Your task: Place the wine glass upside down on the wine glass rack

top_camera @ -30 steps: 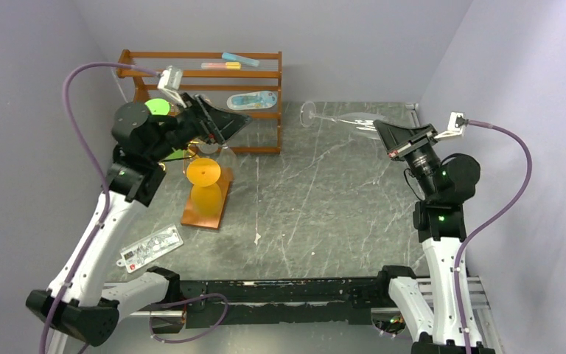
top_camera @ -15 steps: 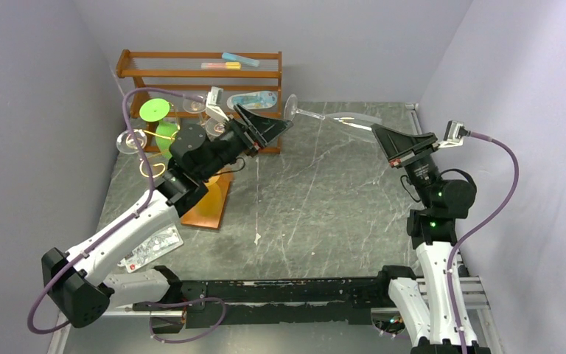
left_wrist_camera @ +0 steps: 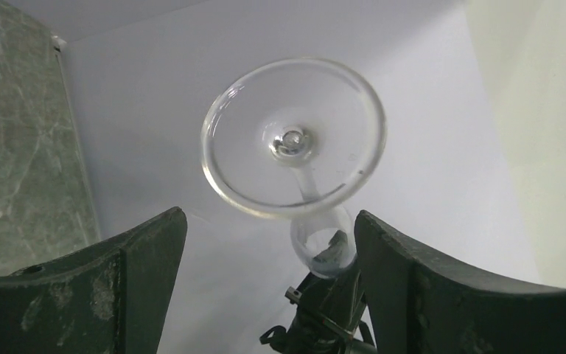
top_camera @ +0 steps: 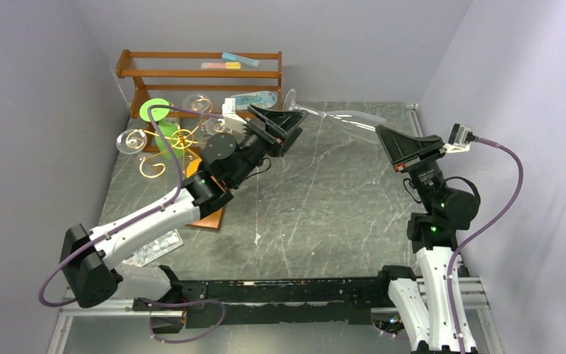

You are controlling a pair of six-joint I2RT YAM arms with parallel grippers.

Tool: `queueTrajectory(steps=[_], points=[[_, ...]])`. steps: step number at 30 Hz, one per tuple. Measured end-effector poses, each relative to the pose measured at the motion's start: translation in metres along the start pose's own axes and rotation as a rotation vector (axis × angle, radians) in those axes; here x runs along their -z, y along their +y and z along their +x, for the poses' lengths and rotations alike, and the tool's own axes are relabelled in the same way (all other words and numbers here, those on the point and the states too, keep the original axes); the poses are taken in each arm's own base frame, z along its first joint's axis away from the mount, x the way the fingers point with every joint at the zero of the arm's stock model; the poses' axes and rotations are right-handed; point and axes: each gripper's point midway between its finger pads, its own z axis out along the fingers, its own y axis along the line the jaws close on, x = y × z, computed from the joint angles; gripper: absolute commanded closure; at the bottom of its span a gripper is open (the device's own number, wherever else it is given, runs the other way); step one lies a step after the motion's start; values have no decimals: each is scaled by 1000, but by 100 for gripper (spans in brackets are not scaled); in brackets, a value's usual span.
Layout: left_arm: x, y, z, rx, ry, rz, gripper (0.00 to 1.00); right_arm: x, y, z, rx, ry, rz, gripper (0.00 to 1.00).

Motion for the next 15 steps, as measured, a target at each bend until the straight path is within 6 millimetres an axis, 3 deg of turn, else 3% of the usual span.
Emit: queueTrajectory(steps=[5, 9, 15], points=[[-14, -4, 14, 27, -38, 11, 13, 1, 6, -1, 0, -4, -19, 100], [-20, -18, 13, 18, -116, 56, 14, 1, 9, -1, -1, -5, -27, 100], [-27, -30, -2, 27, -236, 124, 40, 2, 11, 0, -1, -2, -34, 100]])
